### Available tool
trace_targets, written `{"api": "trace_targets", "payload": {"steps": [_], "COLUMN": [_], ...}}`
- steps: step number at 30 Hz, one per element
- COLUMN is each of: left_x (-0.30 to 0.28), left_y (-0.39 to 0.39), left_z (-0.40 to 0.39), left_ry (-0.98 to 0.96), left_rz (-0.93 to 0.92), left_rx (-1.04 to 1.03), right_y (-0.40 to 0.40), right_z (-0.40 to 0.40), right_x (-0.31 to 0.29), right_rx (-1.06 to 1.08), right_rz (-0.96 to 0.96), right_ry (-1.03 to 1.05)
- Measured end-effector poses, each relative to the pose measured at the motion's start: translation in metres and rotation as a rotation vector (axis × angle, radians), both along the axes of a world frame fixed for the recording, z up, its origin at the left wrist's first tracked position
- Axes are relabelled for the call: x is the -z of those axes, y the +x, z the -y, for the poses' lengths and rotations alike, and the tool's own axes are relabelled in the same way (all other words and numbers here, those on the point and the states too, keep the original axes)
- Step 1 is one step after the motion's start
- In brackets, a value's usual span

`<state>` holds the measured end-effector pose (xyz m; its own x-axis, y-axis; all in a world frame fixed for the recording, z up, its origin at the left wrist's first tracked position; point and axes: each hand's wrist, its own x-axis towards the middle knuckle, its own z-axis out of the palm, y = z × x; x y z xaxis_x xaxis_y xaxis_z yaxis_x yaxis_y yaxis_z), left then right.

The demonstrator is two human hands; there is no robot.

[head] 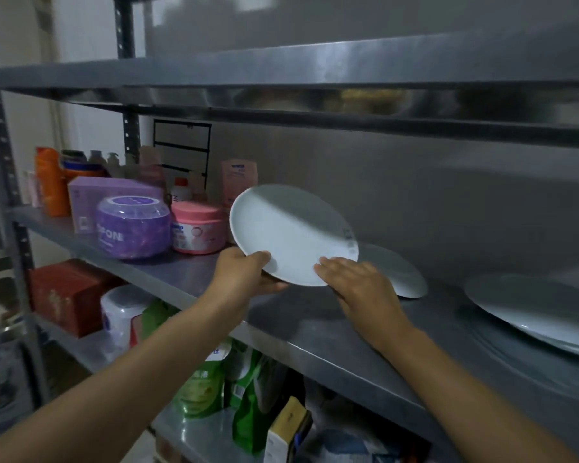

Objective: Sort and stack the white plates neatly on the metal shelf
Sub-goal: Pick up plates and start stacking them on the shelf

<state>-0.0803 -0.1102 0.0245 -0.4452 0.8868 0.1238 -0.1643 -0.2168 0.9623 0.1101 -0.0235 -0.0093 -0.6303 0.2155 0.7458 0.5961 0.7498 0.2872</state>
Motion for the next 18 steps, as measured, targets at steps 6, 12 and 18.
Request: {"api": "trace_targets", "payload": {"steps": [6, 12, 18], "left_x": [0.008, 0.011, 0.013], "left_y": [-0.043, -0.067, -0.058], "left_z": [0.009, 0.014, 0.011], "left_ry": [-0.238, -0.206, -0.123], "left_rz": [-0.315, -0.793, -1.107], "left_rx": [-0.068, -0.294, -0.246], "right_y": [-0.004, -0.014, -0.016], "right_z": [0.003, 0.011, 0.008], "right_x": [0.005, 0.006, 0.008], "right_rx": [-0.033, -0.060, -0.002], "right_rz": [0.126, 0.240, 0.295], "right_ry": [-0.094, -0.135, -0.179]}}
